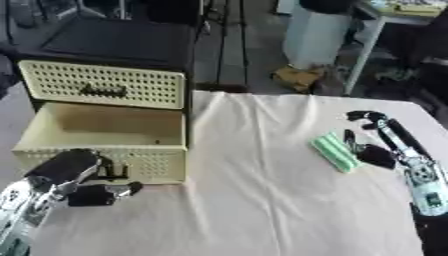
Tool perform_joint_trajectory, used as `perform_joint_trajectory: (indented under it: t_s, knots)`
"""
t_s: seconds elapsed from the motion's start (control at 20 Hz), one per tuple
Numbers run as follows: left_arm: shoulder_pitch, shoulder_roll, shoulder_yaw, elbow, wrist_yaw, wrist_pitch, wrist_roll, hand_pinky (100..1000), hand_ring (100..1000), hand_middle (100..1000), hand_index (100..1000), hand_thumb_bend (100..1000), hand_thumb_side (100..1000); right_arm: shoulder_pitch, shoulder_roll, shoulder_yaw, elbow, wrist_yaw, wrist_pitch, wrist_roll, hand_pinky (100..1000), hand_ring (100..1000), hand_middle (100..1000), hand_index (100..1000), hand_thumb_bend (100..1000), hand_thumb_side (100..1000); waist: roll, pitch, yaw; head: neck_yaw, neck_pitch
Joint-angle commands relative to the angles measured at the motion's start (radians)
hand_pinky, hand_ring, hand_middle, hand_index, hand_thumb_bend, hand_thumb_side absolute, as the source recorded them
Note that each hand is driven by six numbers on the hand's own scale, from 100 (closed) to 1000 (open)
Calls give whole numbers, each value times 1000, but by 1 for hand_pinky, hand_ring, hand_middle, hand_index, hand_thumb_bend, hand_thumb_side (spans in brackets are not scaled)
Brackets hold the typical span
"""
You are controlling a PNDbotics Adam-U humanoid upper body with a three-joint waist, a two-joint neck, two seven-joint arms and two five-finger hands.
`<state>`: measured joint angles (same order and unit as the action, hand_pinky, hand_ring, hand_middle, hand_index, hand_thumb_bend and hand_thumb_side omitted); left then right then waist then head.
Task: Pick up objects from table and place into drawer.
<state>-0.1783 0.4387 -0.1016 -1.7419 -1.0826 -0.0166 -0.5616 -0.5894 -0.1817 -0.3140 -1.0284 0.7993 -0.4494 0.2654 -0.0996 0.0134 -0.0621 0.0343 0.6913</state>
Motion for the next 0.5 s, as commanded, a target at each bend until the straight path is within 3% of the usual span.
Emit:
perform_joint_trajectory:
  t_s: [0.05,0.2,0.35,0.5]
  knots:
    - [0,17,13,-79,-19,5,12,100,100,100,704,529,1000,-17,-34,-3,-17,-11,1,-1,831,972,777,873,100,343,5,-7,-1,-2,-13]
    - [9,34,18,-129,-98,10,59,100,100,100,790,535,1000,-16,-34,-3,-16,-12,0,0,832,972,777,873,100,343,6,-6,-1,-2,-13]
    - [19,46,12,-163,-177,13,123,100,100,100,799,554,1000,-16,-34,-3,-16,-12,0,0,832,972,777,873,100,348,6,-5,-3,-2,-14]
    - [28,51,18,-191,-171,41,203,100,100,100,780,563,1000,-20,-30,-4,-13,-9,6,-2,827,969,774,873,100,367,6,-5,-3,-4,-15]
